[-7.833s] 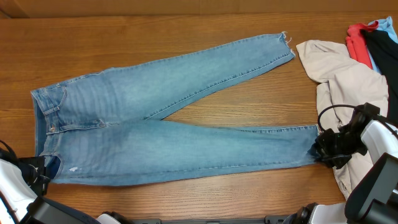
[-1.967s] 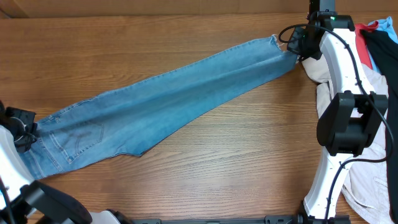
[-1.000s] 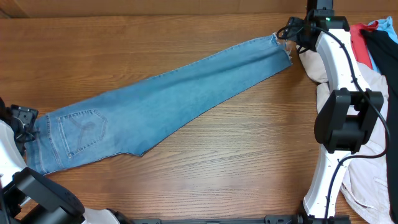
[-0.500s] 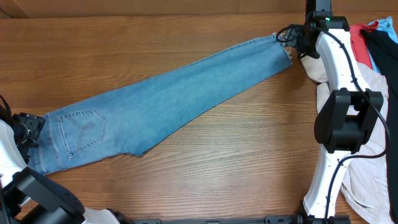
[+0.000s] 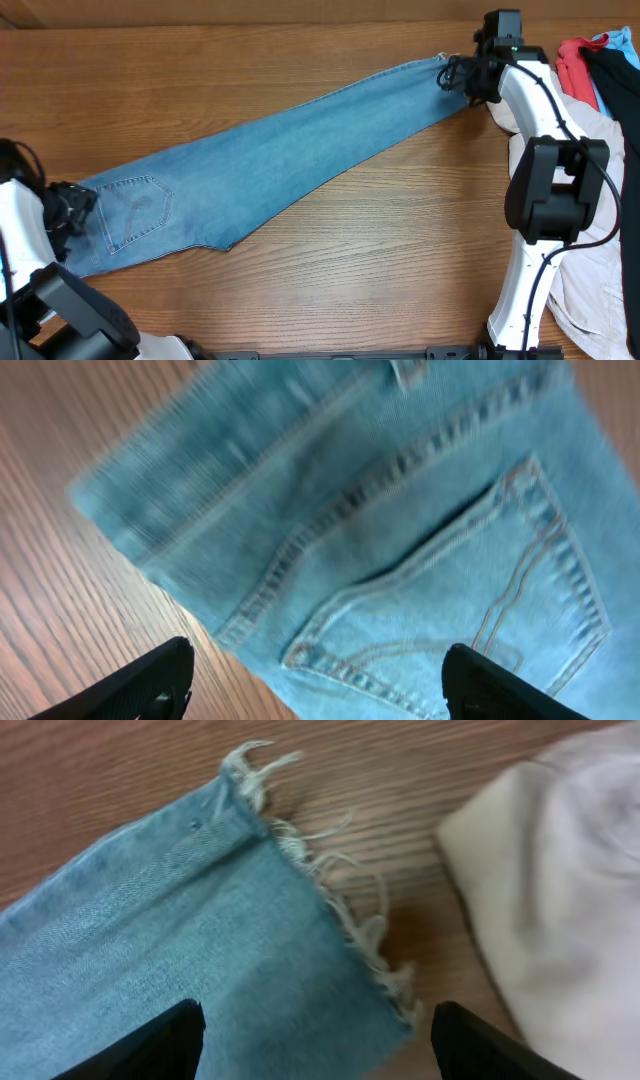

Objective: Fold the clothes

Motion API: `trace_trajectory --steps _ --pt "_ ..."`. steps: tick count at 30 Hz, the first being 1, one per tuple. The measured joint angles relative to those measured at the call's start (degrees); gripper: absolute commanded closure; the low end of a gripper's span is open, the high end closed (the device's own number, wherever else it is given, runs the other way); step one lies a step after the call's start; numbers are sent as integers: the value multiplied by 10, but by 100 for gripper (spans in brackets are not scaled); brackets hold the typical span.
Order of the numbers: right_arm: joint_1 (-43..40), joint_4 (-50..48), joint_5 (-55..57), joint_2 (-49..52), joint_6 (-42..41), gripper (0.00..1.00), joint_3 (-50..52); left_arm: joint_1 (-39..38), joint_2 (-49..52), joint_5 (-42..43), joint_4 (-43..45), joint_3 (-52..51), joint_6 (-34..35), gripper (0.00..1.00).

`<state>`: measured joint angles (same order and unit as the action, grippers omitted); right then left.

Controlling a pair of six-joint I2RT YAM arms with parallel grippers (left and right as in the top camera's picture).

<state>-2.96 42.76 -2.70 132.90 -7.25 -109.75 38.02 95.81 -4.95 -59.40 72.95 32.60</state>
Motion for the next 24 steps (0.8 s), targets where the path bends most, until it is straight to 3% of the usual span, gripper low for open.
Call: trace_trajectory --steps 12,13,14,15,16,20,24 --pt "0 -81 -18 47 41 25 13 -21 0 1 -8 -17 0 17" --pt "1 -83 -18 49 42 30 13 -21 0 1 -8 -17 0 17" --pt "1 -85 -18 49 43 46 13 -21 0 2 -9 -17 0 17" --pt "1 -87 -17 50 44 75 13 -21 0 2 -9 -17 0 17" --pt "0 -86 -18 50 44 93 13 -21 0 2 -11 -17 0 17" --pt "-2 -71 -17 53 45 96 12 -21 0 2 -17 -17 0 17" --pt "-2 13 -4 53 43 96 -13 -21 0 2 -16 -18 0 20"
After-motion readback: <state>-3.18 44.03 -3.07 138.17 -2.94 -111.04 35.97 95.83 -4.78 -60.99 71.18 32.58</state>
